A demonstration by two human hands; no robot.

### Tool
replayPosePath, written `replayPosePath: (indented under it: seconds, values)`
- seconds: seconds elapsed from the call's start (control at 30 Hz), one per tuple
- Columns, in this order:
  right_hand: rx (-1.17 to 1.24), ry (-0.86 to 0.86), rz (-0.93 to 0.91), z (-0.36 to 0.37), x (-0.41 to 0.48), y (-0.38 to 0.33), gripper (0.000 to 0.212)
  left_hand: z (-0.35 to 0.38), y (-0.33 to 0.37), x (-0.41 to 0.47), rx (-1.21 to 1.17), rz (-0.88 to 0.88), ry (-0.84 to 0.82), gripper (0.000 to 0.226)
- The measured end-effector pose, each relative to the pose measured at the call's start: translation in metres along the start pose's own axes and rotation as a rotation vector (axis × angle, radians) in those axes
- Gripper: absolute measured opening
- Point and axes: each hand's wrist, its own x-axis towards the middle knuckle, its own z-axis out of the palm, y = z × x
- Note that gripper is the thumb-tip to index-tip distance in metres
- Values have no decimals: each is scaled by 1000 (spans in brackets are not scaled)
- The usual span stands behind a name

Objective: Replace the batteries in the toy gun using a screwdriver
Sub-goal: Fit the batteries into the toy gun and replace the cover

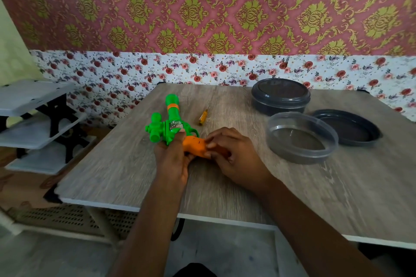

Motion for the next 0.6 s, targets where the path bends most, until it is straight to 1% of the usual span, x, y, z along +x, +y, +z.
replayPosePath:
  seconds: [0.1,0.23,0.3,0.37,0.43,0.53,0.6]
  values:
    - [22,25,-13,-1,0,3,13,0,1,0,-7,-18,12,37]
    - [-52,-9,-69,-1,-1,2,13,0,1,1,-17,-35,31,43]
    - [25,1,7,-4,0,1,11,0,1,2,-23,-42,30,39]
    - [110,32,148,-9,5,0,13,0,2,2,-29,-43,23,29]
    - [82,43,232,-12,15,0,19,-1,1,2,-48,-39,0,23]
    - [22,-12,262,-4,36,8,25,-3,-1,4,-73,-38,0,26]
    - [-7,-72,282,2,53,17,29,-5,-4,8,-84,-33,6,38]
